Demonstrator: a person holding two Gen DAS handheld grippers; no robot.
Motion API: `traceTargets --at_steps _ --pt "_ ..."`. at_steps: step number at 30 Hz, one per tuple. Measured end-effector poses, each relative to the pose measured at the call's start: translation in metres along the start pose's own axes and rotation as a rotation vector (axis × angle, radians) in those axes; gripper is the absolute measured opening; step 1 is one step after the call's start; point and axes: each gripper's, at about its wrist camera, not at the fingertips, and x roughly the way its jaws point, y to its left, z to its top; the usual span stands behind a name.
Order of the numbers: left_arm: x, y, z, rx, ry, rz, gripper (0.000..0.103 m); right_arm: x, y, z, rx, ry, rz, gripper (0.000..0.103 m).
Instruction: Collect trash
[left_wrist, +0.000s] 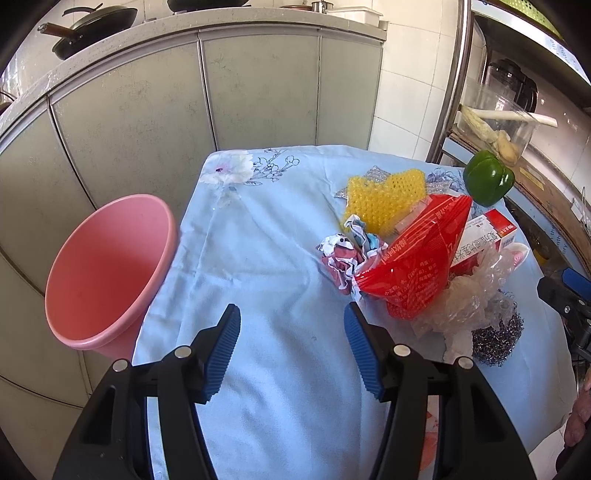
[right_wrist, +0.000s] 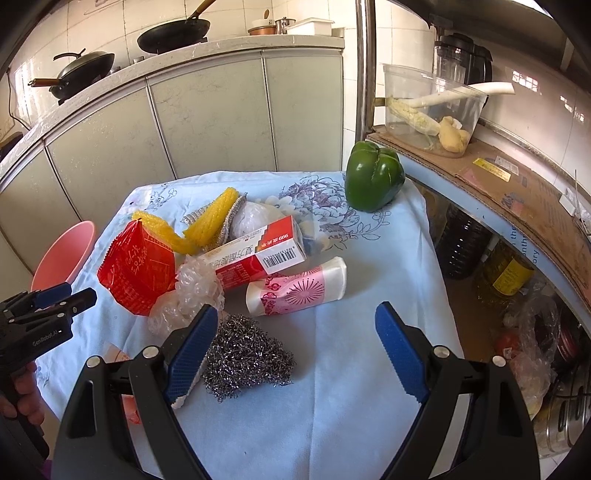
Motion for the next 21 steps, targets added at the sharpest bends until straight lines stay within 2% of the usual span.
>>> traceTargets --at_steps 21 --pt "-0.0008 0.002 0.0037 -0.002 0.003 -0.004 0.058 0.0028 -0.0025 -0.0032 0.003 0.014 0.018 0.081"
